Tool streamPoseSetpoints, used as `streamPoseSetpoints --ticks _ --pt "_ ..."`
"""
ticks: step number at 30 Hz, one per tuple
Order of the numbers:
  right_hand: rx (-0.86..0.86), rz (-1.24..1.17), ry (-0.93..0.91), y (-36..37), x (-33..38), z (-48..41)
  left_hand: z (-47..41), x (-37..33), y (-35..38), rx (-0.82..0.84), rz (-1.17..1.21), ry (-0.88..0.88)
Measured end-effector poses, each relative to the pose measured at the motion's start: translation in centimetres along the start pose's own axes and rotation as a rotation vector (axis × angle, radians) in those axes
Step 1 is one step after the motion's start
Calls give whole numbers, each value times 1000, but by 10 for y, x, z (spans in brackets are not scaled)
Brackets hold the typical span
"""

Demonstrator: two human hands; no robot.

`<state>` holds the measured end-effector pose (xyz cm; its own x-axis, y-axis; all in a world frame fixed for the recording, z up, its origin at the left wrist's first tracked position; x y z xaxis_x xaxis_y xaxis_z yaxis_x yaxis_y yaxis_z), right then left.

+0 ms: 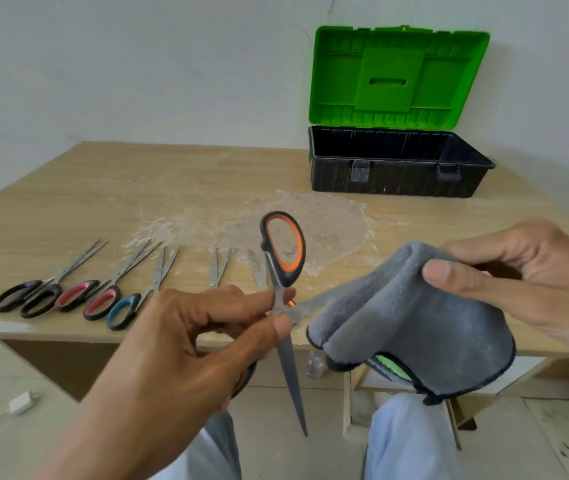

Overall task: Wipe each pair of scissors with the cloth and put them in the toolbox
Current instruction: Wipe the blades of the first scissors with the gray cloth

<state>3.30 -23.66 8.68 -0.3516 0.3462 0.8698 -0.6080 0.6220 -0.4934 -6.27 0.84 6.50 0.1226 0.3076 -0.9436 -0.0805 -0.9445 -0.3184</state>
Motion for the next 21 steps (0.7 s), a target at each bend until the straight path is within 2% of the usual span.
streamPoseSetpoints --ticks 4,9,13,21 --pt "90 128 12 2 1 -6 1 -4 3 63 -85 -31" --pt "214 124 -13 12 6 -10 1 -6 7 99 -108 -65" --pt "310 141 -31 33 15 -16 -2 -9 10 38 -32 -87" --pt "194 73 -78 51 12 -22 -4 -6 12 -13 151 -81"
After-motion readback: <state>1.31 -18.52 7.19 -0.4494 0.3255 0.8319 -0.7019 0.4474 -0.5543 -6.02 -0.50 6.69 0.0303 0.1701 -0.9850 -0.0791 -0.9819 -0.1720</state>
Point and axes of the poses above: each hand's wrist, its own z-axis away from the middle knuckle, its own y-axis out of the palm, x = y × z, the point moved 5 cm from there along -z, towards the middle knuckle, and after that the axes turned 11 degrees about x, right-handed, at the moved point
